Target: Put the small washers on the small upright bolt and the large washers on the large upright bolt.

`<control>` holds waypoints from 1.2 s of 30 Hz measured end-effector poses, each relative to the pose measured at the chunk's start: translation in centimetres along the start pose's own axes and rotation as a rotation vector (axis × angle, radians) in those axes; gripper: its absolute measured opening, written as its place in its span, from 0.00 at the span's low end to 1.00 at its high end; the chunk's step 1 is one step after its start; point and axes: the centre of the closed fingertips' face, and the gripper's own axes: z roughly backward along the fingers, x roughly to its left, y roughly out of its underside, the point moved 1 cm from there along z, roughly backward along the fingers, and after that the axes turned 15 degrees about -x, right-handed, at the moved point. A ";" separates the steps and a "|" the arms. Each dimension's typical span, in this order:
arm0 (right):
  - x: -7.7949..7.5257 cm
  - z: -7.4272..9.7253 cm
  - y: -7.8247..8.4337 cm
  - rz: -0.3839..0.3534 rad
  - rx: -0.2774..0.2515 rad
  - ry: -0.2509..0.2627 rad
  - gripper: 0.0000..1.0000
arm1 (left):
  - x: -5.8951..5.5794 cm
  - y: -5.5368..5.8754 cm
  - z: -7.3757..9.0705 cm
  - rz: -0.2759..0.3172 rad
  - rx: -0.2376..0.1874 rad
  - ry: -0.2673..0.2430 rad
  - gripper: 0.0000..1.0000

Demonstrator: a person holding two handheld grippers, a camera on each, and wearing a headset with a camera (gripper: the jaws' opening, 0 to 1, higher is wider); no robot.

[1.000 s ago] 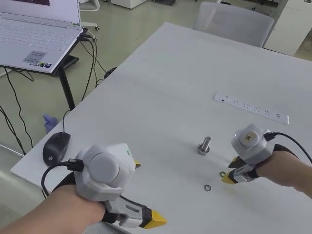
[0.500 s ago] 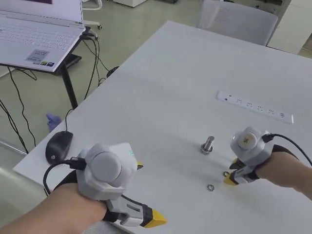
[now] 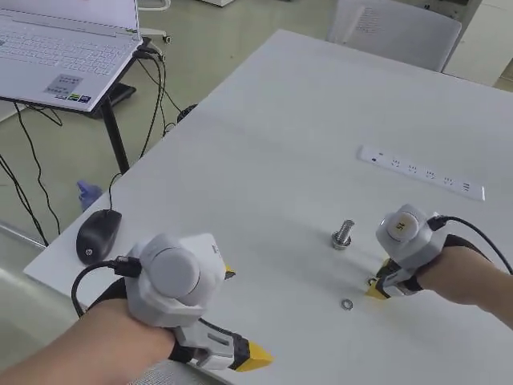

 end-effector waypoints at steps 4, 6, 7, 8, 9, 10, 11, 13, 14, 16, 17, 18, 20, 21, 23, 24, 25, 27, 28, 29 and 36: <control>0.0 0.0 0.0 0.019 0.023 -0.004 0.19 | 0.0 0.2 0.0 0.001 0.005 0.001 0.74; -0.1 -0.1 0.1 0.035 0.047 0.001 0.15 | 0.0 0.3 0.1 0.004 0.006 -0.001 0.74; -0.1 -0.1 0.0 0.030 0.054 0.004 0.15 | 0.0 0.3 0.2 0.005 0.006 -0.002 0.74; -0.1 -0.1 0.0 0.030 0.059 0.005 0.15 | 0.0 0.4 0.2 0.005 0.007 -0.003 0.74; -0.1 -0.1 0.0 0.021 0.066 0.010 0.15 | 0.0 0.4 0.2 0.006 0.006 -0.009 0.74; -0.2 -0.1 0.0 0.009 0.069 0.016 0.15 | 0.0 0.4 0.3 0.010 0.007 -0.012 0.74; -0.2 -0.1 0.0 0.007 0.071 0.019 0.14 | 0.0 0.5 0.3 0.013 0.010 -0.012 0.74; 0.0 -0.1 0.0 0.018 0.080 0.025 0.14 | 0.0 0.6 0.5 0.006 0.015 -0.012 0.73; 0.0 -0.1 0.0 0.027 0.089 0.032 0.14 | 0.1 0.6 0.6 0.006 0.014 -0.014 0.73; 0.1 -0.1 -0.1 0.042 0.098 0.039 0.14 | 0.1 0.5 0.6 0.010 0.010 -0.017 0.73; 0.1 -0.1 -0.1 0.046 0.098 0.040 0.13 | 0.1 0.4 0.7 0.010 0.010 -0.018 0.73; 0.0 0.0 -0.1 0.048 0.096 0.038 0.13 | 0.1 0.4 0.7 0.008 0.009 -0.019 0.73; -0.2 0.0 0.0 0.030 0.083 0.036 0.13 | 0.1 0.3 0.7 0.008 0.008 -0.018 0.72; -0.2 0.1 0.0 0.019 0.078 0.036 0.13 | 0.0 0.3 0.7 0.006 0.010 -0.015 0.72; -0.2 0.1 0.1 0.020 0.070 0.035 0.13 | 0.0 0.2 0.6 0.003 0.012 -0.015 0.72; -0.2 0.1 0.2 0.020 0.072 0.033 0.13 | 0.0 0.2 0.6 0.003 0.012 -0.014 0.72; -0.1 0.2 0.2 0.020 0.074 0.033 0.13 | 0.0 0.2 0.5 0.003 0.013 -0.011 0.72; -0.1 0.4 0.3 0.034 0.073 0.032 0.13 | 0.0 0.0 0.5 -0.002 0.012 -0.010 0.72; -0.1 0.4 0.2 0.025 0.065 0.028 0.13 | 0.0 -0.1 0.6 -0.002 0.010 -0.008 0.72; 0.1 0.5 0.1 0.003 0.053 0.022 0.13 | 0.0 -0.3 0.6 0.000 0.007 -0.006 0.72; 0.0 2.6 0.0 -0.007 0.032 0.035 0.13 | 0.1 -0.7 0.4 -0.016 -0.003 0.005 0.71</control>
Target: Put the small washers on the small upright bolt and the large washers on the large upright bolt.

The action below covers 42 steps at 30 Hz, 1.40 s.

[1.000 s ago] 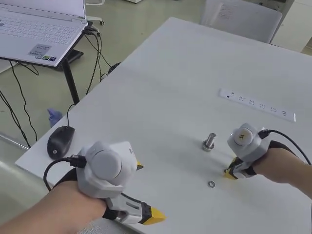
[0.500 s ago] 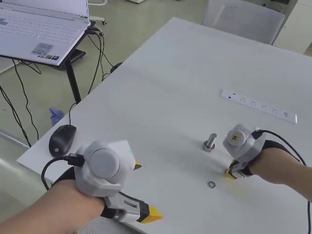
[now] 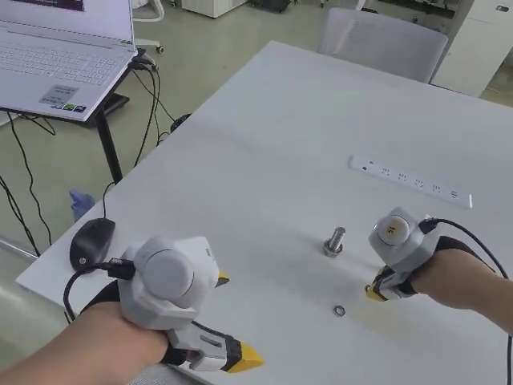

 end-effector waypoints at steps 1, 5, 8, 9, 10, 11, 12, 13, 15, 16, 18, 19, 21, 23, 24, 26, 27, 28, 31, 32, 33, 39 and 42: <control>-0.1 0.3 0.1 -0.003 -0.001 0.004 0.13 | 0.0 0.0 -0.1 0.000 -0.002 0.002 0.71; -0.7 2.0 0.7 -0.025 -0.004 0.024 0.13 | 0.1 0.1 -0.5 -0.010 0.007 0.013 0.72; -1.3 3.0 1.9 -0.047 0.001 0.045 0.13 | 0.2 0.1 -0.7 -0.010 0.005 0.018 0.73; -1.5 3.3 2.3 -0.052 0.004 0.051 0.13 | 0.4 0.1 -0.8 -0.010 0.005 0.018 0.74; -1.8 3.6 2.8 -0.062 0.008 0.060 0.13 | 0.5 0.1 -0.8 -0.011 0.006 0.018 0.74; -2.0 3.9 3.1 -0.070 0.009 0.066 0.13 | 0.6 0.1 -0.9 -0.010 0.006 0.018 0.75; -2.1 4.2 3.4 -0.081 0.009 0.073 0.13 | 0.7 0.1 -1.0 -0.008 0.004 0.017 0.77; -2.2 4.4 3.6 -0.086 0.009 0.075 0.13 | 0.9 0.1 -1.1 -0.004 0.001 0.016 0.79; -2.3 4.5 4.0 -0.094 0.013 0.080 0.13 | 0.9 -0.1 -1.3 0.009 -0.009 0.014 0.84; -2.3 4.5 4.0 -0.095 0.013 0.083 0.13 | 1.0 -0.1 -1.3 0.009 -0.013 0.012 0.85; -2.6 4.5 3.7 -0.102 0.005 0.088 0.13 | 1.1 -0.1 -1.4 0.005 -0.015 0.011 0.88; -2.8 4.5 3.4 -0.106 -0.003 0.092 0.13 | 1.1 -0.2 -1.5 0.005 -0.014 0.012 0.89; -3.2 4.3 3.1 -0.108 -0.011 0.098 0.13 | 1.1 -0.2 -1.6 0.004 -0.012 0.015 0.90; -3.2 4.3 2.7 -0.101 -0.012 0.098 0.13 | 1.1 -0.1 -1.7 0.004 -0.008 0.016 0.90; -3.4 4.3 2.6 -0.097 -0.011 0.099 0.13 | 1.1 0.0 -1.8 0.005 -0.007 0.016 0.91; -3.8 4.4 2.3 -0.090 -0.011 0.103 0.13 | 1.1 0.0 -1.7 0.008 -0.006 0.016 0.92; -4.0 4.4 2.1 -0.090 -0.013 0.105 0.13 | 1.1 0.2 -1.7 0.011 -0.002 0.015 0.92; -4.2 4.6 1.8 -0.090 -0.015 0.110 0.13 | 1.1 0.3 -1.8 0.012 0.002 0.015 0.92; -5.1 4.9 1.4 -0.088 -0.021 0.121 0.13 | 0.9 0.5 -1.7 0.007 0.012 0.022 0.92; -5.3 5.0 1.1 -0.085 -0.023 0.123 0.13 | 0.9 0.4 -1.7 0.005 0.013 0.023 0.91; -5.4 5.1 0.9 -0.078 -0.023 0.124 0.13 | 0.9 0.4 -1.7 0.004 0.011 0.025 0.91; -5.8 5.9 -0.8 -0.055 -0.038 0.126 0.13 | 1.2 0.1 -1.8 -0.004 0.009 0.024 0.90; -5.5 5.9 -1.4 -0.045 -0.039 0.120 0.13 | 1.2 -0.1 -2.0 -0.004 0.006 0.028 0.89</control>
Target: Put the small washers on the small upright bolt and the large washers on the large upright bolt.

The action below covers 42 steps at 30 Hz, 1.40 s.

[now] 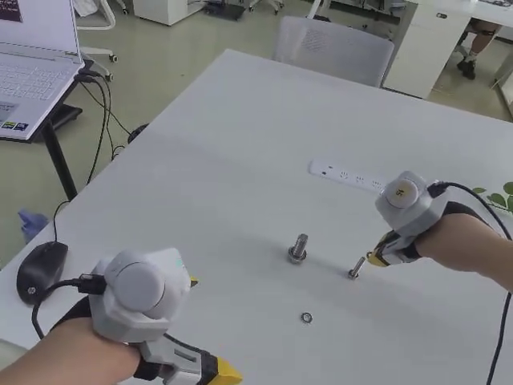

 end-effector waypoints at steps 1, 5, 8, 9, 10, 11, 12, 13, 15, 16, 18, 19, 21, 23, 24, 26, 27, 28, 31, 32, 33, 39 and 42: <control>0.1 -0.1 -0.1 0.006 0.002 -0.002 0.13 | 0.0 0.0 -0.1 -0.001 0.001 0.001 0.89; 0.5 -0.4 -0.1 0.012 0.007 -0.009 0.13 | -0.1 0.1 0.0 -0.001 0.006 0.004 0.89; 0.6 -0.7 0.1 0.026 0.020 -0.016 0.13 | -0.1 0.3 0.1 -0.003 0.012 0.005 0.89; 0.6 -0.7 0.1 0.028 0.021 -0.016 0.13 | 0.0 0.3 0.2 -0.005 0.015 0.004 0.89; 0.4 -0.8 0.1 0.025 0.020 -0.017 0.13 | 0.1 0.4 0.2 -0.005 0.016 0.002 0.89; 0.4 -0.9 0.0 0.022 0.018 -0.018 0.13 | 0.1 0.3 0.3 -0.003 0.015 0.001 0.89; 0.4 -0.9 0.0 0.021 0.018 -0.019 0.13 | 0.2 0.3 0.4 0.000 0.013 -0.001 0.89; 0.4 -1.0 -0.1 0.022 0.020 -0.019 0.13 | 0.3 0.3 0.4 0.000 0.014 -0.001 0.89; 0.5 -1.2 0.0 0.022 0.026 -0.021 0.13 | 0.3 0.5 0.4 -0.001 0.021 -0.002 0.88; 0.4 -1.3 0.1 0.024 0.032 -0.020 0.13 | 0.3 0.5 0.4 0.000 0.024 0.000 0.88; 0.4 -1.4 0.3 0.026 0.041 -0.019 0.13 | 0.2 0.6 0.4 0.001 0.025 0.004 0.87; 0.4 -1.4 0.3 0.028 0.041 -0.020 0.13 | 0.2 0.6 0.4 0.003 0.025 0.005 0.87; 0.4 -1.5 0.3 0.027 0.043 -0.020 0.13 | 0.1 0.9 0.3 0.007 0.030 0.007 0.87; 0.3 -1.6 0.3 0.030 0.048 -0.018 0.13 | 0.0 1.1 0.3 0.006 0.035 0.009 0.86; 0.3 -1.7 0.4 0.031 0.049 -0.020 0.13 | 0.0 1.1 0.3 0.008 0.035 0.010 0.86; 0.3 -1.8 0.4 0.029 0.051 -0.023 0.13 | -0.1 1.1 0.3 0.012 0.035 0.013 0.85; 0.3 -1.9 0.5 0.029 0.053 -0.023 0.13 | 0.0 1.2 0.3 0.012 0.038 0.013 0.85; 0.3 -2.0 0.6 0.031 0.053 -0.025 0.13 | 0.0 1.2 0.3 0.011 0.039 0.013 0.85; 0.3 -2.3 0.9 0.033 0.062 -0.030 0.13 | 0.2 1.3 0.2 0.011 0.042 0.013 0.84; 0.4 -2.4 0.9 0.033 0.063 -0.032 0.13 | 0.2 1.2 0.2 0.008 0.040 0.013 0.84; 0.4 -2.5 0.9 0.035 0.060 -0.033 0.13 | 0.2 1.1 0.1 0.007 0.038 0.013 0.84; 0.5 -3.0 1.1 0.052 0.070 -0.041 0.13 | 0.2 1.4 0.0 0.012 0.051 0.020 0.82; 0.3 -3.4 1.3 0.056 0.078 -0.044 0.13 | 0.2 1.4 -0.1 0.018 0.050 0.019 0.82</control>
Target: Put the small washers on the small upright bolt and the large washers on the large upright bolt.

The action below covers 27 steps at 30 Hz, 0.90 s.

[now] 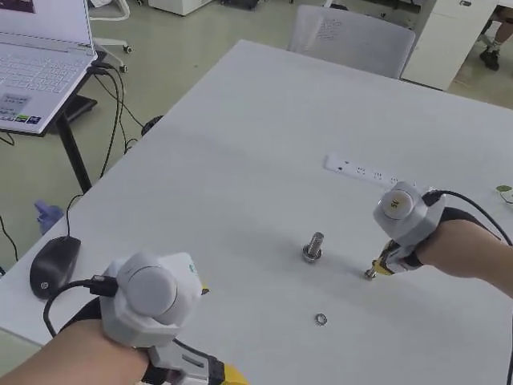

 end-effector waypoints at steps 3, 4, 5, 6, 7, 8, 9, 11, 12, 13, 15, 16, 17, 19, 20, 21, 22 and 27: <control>0.0 -0.3 0.2 -0.001 0.006 -0.004 0.13 | -0.1 0.3 0.0 0.003 0.010 0.003 0.81; 0.0 -0.4 0.3 -0.002 0.007 -0.007 0.13 | -0.1 0.4 0.0 0.002 0.012 0.003 0.81; 0.0 -0.5 0.3 -0.002 0.008 -0.009 0.13 | -0.1 0.5 0.0 0.002 0.016 0.005 0.81; 0.0 -0.6 0.3 0.001 0.009 -0.010 0.13 | -0.1 0.6 0.0 0.003 0.017 0.005 0.81; 0.0 -0.7 0.4 0.003 0.013 -0.012 0.13 | -0.1 0.8 0.0 0.009 0.022 0.006 0.80; 0.0 -0.9 0.5 0.002 0.016 -0.015 0.13 | -0.1 0.8 0.0 0.008 0.023 0.006 0.80; 0.0 -1.0 0.6 0.004 0.019 -0.018 0.13 | -0.1 0.9 0.0 0.008 0.024 0.005 0.80; 0.0 -1.3 0.8 0.005 0.024 -0.022 0.13 | -0.1 0.9 -0.1 0.014 0.025 0.006 0.79; 0.0 -1.4 0.9 0.004 0.025 -0.024 0.13 | -0.2 1.0 -0.1 0.014 0.026 0.008 0.79; 0.0 -1.5 1.0 0.003 0.030 -0.024 0.13 | -0.2 1.0 -0.1 0.012 0.027 0.009 0.79; 0.0 -1.7 1.1 0.005 0.033 -0.027 0.13 | -0.3 1.2 -0.1 0.010 0.037 0.012 0.79; 0.0 -1.8 1.2 0.007 0.035 -0.030 0.13 | -0.2 1.1 0.0 0.009 0.036 0.011 0.79; 0.0 -1.9 1.2 0.009 0.037 -0.030 0.13 | -0.2 1.1 0.0 0.010 0.035 0.010 0.79; 0.0 -2.1 1.3 0.008 0.039 -0.031 0.13 | -0.1 1.0 0.1 0.011 0.035 0.007 0.79; 0.0 -2.2 1.3 0.009 0.039 -0.033 0.13 | -0.1 1.0 0.1 0.010 0.036 0.005 0.79; -0.1 -2.2 1.1 0.004 0.031 -0.030 0.13 | 0.0 1.0 0.1 0.012 0.036 0.004 0.79; -0.2 -2.2 1.0 0.002 0.028 -0.031 0.13 | 0.0 1.1 0.1 0.014 0.037 0.004 0.79; -0.1 -2.2 1.1 -0.005 0.029 -0.037 0.13 | 0.0 1.2 -0.2 0.016 0.044 0.008 0.78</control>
